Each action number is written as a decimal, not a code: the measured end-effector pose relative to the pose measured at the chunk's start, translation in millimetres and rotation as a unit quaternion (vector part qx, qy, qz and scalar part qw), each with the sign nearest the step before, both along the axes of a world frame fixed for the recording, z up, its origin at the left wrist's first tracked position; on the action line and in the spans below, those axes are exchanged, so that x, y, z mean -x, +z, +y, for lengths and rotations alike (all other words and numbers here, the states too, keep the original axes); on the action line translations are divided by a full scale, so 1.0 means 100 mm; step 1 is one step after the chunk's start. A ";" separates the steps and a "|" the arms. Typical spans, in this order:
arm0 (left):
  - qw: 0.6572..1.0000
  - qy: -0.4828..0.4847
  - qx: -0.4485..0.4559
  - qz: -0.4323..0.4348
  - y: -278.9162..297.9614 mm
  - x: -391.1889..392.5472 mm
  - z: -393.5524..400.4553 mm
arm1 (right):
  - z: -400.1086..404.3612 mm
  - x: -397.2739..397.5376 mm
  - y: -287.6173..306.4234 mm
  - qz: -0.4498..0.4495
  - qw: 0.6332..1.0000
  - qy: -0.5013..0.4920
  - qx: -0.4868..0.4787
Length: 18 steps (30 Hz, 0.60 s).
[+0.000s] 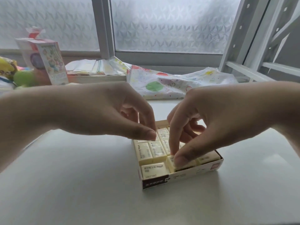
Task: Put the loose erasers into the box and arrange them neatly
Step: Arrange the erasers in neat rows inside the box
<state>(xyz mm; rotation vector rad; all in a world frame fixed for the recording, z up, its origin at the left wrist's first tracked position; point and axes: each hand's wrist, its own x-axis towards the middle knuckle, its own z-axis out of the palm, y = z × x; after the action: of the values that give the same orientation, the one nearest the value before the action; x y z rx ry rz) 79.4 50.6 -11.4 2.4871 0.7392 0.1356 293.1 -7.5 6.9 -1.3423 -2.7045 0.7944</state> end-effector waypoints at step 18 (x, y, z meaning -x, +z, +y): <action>0.994 0.014 -0.018 -0.110 -0.19 -0.02 -0.10 | 0.00 0.02 0.00 0.012 1.000 -0.005 0.019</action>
<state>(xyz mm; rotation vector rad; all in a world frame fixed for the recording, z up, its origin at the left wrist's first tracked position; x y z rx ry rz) 81.8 40.9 -30.8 2.4458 0.6831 0.4286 291.4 -7.2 7.2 -1.3433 -2.6769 0.8604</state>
